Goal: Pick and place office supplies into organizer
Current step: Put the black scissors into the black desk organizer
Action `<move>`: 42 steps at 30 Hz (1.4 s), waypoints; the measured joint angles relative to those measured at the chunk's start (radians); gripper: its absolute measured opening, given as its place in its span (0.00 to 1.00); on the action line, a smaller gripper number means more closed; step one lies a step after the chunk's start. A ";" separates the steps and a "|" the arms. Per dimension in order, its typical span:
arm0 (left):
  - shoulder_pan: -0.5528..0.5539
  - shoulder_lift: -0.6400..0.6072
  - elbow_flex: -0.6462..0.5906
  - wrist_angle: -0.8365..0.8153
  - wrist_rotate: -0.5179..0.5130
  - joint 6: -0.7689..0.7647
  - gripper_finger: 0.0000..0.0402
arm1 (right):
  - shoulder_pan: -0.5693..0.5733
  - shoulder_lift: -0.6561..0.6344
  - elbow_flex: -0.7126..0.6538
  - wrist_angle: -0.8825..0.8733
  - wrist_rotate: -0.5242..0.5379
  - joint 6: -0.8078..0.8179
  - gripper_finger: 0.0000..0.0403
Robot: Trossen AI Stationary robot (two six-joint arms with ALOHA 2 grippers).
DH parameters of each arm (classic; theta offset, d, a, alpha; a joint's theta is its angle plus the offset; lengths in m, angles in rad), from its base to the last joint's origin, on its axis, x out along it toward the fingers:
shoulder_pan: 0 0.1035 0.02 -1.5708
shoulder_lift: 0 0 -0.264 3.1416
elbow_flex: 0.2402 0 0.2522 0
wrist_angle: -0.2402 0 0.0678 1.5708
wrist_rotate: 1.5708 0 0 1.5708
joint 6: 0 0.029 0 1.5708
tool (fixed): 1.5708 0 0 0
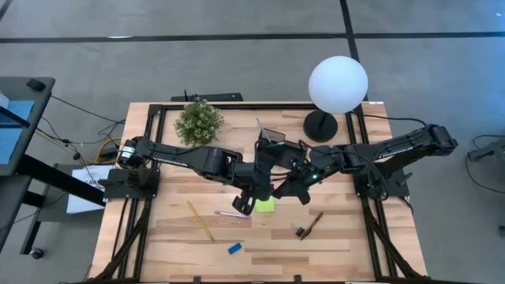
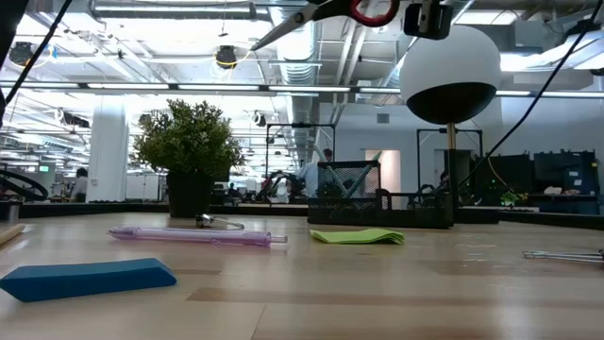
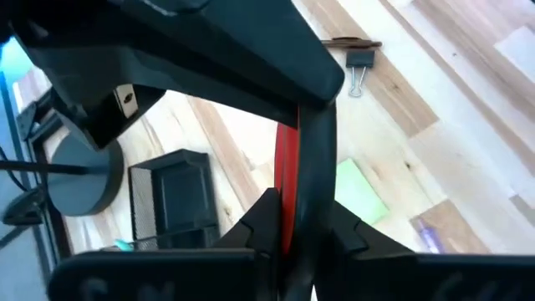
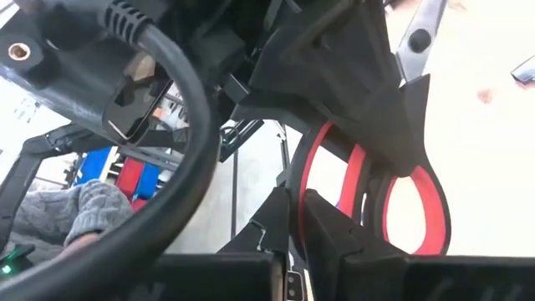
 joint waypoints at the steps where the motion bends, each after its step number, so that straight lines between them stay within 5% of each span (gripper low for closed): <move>1: 0.000 0.000 0.000 0.000 0.000 -0.011 0.06 | -0.001 0.000 0.000 0.001 -0.001 0.000 0.04; 10: 0.002 -0.007 0.005 -0.001 -0.002 -0.183 0.06 | 0.007 -0.063 -0.004 0.038 0.015 0.026 0.14; 24: 0.014 -0.070 0.001 -0.024 -0.050 -0.338 0.06 | 0.061 -0.267 0.002 -0.052 0.092 -0.089 0.15; 30: 0.078 -0.105 0.000 0.208 -0.069 -0.365 0.06 | 0.112 -0.336 0.001 -0.059 0.159 -0.178 0.15; 42: 0.341 -0.235 0.001 0.590 0.267 -0.323 0.06 | 0.304 -0.351 0.001 -0.068 0.332 -0.239 0.15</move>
